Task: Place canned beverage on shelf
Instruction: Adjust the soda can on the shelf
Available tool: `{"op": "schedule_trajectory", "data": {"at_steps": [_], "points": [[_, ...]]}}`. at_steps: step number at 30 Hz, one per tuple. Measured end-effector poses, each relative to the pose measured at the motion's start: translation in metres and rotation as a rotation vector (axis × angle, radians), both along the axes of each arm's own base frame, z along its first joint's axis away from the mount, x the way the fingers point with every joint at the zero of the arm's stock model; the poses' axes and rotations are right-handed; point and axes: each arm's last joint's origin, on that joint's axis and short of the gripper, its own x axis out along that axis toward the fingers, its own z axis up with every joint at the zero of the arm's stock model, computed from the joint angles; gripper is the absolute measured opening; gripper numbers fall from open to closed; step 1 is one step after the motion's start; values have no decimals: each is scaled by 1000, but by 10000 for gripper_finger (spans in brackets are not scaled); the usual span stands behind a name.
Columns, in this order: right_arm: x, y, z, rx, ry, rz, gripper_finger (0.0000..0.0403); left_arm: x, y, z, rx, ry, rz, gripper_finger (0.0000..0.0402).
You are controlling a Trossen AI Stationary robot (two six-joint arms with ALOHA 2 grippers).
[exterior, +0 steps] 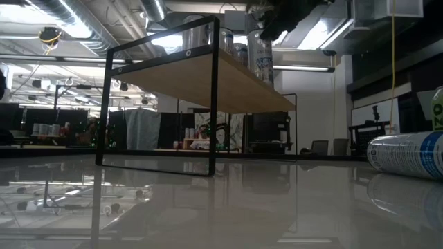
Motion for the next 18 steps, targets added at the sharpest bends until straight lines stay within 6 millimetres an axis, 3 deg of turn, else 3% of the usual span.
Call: {"op": "schedule_trajectory", "data": {"at_steps": [18], "points": [[3,-2,4,-29,-43,-6,346,0,0,0,0,0,0,299]]}}
